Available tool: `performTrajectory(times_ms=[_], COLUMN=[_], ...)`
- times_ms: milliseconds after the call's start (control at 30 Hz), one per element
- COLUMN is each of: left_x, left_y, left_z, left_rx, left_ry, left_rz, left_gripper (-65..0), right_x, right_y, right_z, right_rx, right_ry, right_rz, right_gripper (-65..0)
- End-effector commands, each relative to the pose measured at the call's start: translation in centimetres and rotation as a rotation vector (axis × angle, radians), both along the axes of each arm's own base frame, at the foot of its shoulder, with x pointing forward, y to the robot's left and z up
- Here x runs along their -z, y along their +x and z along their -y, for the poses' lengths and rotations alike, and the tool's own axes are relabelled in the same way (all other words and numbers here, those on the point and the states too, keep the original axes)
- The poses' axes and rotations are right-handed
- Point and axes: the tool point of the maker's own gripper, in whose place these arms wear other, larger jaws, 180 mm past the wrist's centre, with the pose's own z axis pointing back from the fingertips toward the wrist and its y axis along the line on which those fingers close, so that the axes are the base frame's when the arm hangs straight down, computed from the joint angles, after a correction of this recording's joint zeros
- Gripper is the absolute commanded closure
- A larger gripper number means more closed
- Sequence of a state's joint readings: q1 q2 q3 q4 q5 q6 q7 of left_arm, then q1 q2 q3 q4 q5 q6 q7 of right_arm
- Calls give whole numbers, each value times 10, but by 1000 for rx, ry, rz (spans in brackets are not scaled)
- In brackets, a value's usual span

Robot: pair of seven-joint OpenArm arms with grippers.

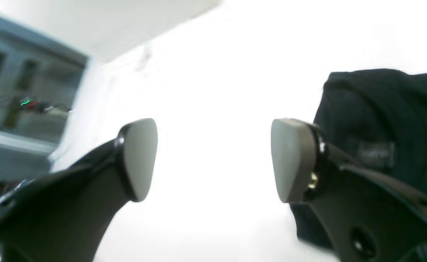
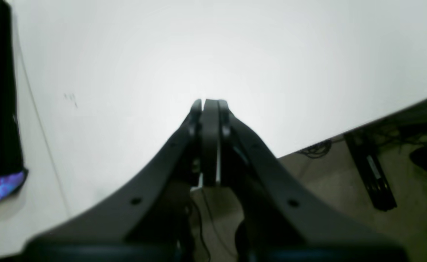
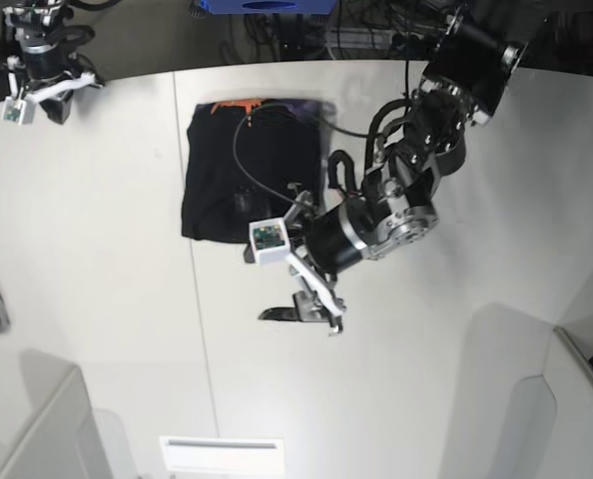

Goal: Fold the T-shirt properly

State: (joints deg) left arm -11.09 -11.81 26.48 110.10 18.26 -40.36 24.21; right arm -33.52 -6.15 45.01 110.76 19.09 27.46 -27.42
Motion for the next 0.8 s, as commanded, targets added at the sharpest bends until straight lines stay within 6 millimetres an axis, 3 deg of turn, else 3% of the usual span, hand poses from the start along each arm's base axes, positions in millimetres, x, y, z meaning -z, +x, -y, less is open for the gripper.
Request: performTrajectory(times_ms=[0, 67, 200, 300, 400, 533, 767], left_x=[-14, 0, 28, 42, 45, 46, 63], left_y=[-7, -21, -54, -87, -114, -146, -210], left_z=[-2, -18, -48, -69, -91, -125, -156], left_rx=[5, -27, -52, -75, -133, -202, -312], left_ry=[-41, -43, -129, -222, -365, -472, -552], left_rz=[29, -13, -106, -170, -256, -354, -516], left_gripper=[-462, -462, -462, -462, -462, -462, -462], right_x=[-15, -18, -30, -36, -40, -35, -21], right_y=[6, 8, 0, -10, -22, -46, -91], right_z=[0, -9, -3, 17, 31, 36, 33], right_rx=[-38, -107, -160, -110, -79, -80, -95], right_ry=[-25, -23, -63, -106, -140, -149, -134], right_rz=[59, 81, 102, 90, 67, -5, -162], right_gripper=[0, 0, 0, 0, 0, 0, 0])
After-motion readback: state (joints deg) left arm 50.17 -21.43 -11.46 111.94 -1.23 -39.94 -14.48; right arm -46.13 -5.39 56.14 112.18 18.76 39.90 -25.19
